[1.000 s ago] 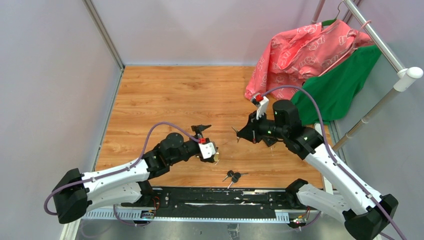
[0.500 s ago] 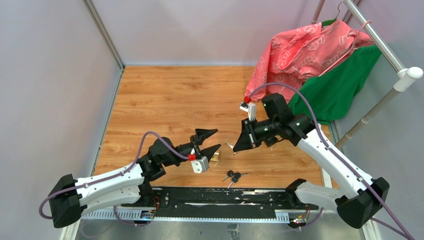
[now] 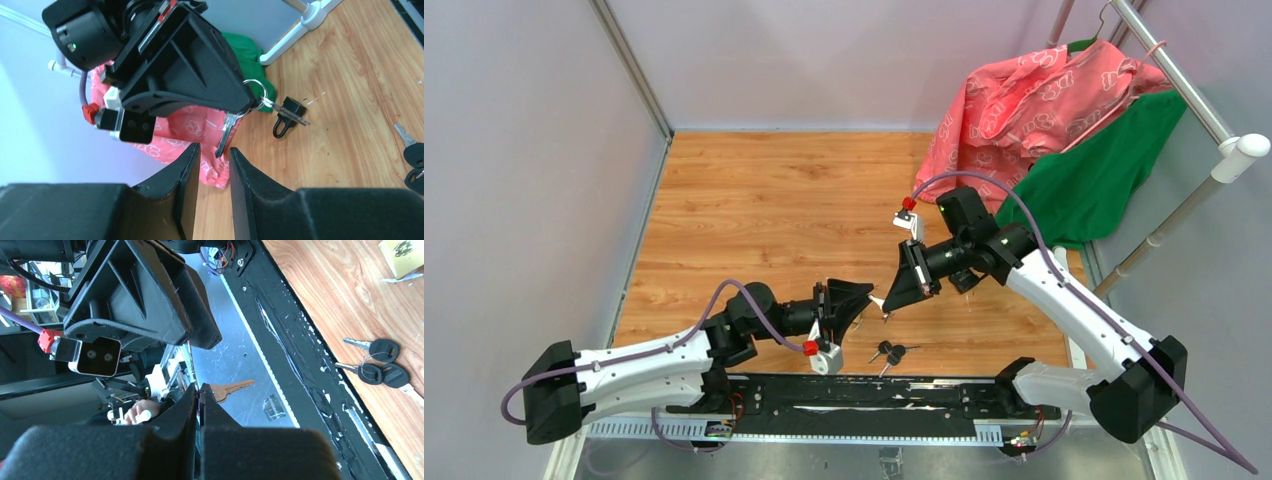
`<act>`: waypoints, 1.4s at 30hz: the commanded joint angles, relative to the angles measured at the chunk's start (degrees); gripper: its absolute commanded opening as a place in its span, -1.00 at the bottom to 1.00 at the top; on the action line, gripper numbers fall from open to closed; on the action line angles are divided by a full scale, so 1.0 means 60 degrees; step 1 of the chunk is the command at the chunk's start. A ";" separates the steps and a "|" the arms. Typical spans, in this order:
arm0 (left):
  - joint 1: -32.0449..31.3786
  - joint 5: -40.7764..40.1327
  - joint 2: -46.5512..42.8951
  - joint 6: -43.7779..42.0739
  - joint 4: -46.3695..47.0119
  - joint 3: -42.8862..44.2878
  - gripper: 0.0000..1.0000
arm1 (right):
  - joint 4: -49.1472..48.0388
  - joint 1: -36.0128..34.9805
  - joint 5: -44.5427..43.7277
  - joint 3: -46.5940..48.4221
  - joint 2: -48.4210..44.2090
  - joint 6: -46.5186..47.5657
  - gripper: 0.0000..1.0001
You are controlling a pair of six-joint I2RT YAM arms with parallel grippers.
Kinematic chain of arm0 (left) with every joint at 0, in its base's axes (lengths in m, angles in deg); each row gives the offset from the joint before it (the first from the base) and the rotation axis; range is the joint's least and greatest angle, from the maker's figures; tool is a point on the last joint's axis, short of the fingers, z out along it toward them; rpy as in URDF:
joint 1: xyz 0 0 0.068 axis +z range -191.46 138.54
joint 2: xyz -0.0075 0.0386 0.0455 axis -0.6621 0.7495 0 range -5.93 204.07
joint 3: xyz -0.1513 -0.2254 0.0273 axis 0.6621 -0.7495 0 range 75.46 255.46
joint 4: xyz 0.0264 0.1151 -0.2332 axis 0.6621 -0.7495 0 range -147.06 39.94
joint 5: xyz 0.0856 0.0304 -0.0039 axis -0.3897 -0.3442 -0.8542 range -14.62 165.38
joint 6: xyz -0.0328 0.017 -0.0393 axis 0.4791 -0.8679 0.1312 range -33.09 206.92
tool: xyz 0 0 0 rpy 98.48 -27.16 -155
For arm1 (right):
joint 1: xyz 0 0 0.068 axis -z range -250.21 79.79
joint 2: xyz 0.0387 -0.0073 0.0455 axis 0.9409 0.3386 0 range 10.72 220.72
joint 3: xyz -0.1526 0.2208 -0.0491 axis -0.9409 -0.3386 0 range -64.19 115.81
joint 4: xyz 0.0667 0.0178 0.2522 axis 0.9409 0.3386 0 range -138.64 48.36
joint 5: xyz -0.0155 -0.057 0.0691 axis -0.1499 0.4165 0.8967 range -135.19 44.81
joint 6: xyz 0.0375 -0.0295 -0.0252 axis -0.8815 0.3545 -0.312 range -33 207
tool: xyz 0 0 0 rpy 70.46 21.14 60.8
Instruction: Unlock with the key
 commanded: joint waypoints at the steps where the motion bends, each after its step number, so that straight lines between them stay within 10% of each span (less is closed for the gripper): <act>1: -0.0280 0.0025 0.0197 -0.0584 -0.0016 0.0099 -0.36 | -0.0228 0.0094 0.0380 -0.0216 0.0139 -0.0495 -1.00; 5: -0.0411 -0.0097 0.0320 -0.0708 -0.0071 0.0142 -0.41 | -0.0352 0.0097 0.0388 -0.0330 0.0221 -0.0618 -1.00; 10: -0.0523 -0.0416 0.0456 -0.0990 -0.0671 0.0379 -1.00 | -0.0438 0.0095 0.0427 -0.0428 0.0193 -0.0665 -1.00; 15: -0.0588 -0.0874 0.0493 -0.0980 -0.1227 0.0635 -1.00 | -0.0399 0.0100 0.0121 -0.0407 0.0142 -0.0194 -0.93; 18: -0.0635 -0.1412 0.0602 -0.0620 -0.2309 0.1173 -1.00 | 0.0080 0.0098 -0.0741 0.0007 0.0004 0.0763 0.08; 21: -0.0636 -0.1702 0.1127 0.0499 -0.4478 0.2498 -1.00 | 0.0365 0.0097 -0.2556 0.0288 -0.0571 0.1824 0.35; 31: -0.0636 -0.1207 0.3203 0.2874 -0.9160 0.5579 -0.97 | -0.4823 0.0096 -0.5323 -0.3596 -0.5048 0.2756 0.31; 42: -0.0636 -0.0473 0.4266 0.3390 -1.1543 0.7471 -1.00 | -0.8349 0.0071 -0.3970 -0.5802 -0.6970 0.2991 0.09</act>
